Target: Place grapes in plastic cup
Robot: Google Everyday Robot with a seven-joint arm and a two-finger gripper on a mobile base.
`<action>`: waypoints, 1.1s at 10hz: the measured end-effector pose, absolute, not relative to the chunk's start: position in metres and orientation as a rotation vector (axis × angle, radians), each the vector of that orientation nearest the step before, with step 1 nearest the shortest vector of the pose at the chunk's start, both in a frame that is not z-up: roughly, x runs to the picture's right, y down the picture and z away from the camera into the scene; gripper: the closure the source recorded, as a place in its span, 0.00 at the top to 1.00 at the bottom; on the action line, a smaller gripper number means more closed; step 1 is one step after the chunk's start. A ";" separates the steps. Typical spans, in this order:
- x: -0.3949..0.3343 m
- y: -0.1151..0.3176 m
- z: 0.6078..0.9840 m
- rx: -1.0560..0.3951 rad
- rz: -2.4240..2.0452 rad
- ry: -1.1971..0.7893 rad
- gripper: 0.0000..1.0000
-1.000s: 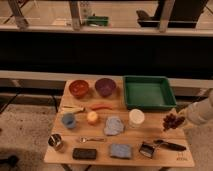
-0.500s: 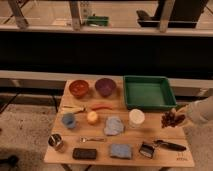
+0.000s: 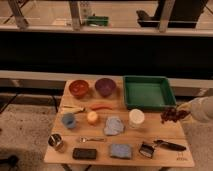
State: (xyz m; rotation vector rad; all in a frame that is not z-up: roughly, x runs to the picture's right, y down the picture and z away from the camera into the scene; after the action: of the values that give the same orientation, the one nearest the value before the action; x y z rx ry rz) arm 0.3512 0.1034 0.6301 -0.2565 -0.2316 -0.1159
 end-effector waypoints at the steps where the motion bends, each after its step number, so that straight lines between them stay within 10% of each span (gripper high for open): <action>1: 0.343 0.099 0.626 -0.241 -0.138 -0.240 0.00; 11: 0.223 0.068 0.623 -0.206 -0.341 -0.384 0.00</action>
State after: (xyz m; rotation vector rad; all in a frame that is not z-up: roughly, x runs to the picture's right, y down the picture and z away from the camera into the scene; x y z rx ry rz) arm 0.2233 0.0678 0.6232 -0.2061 -0.3843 -0.3414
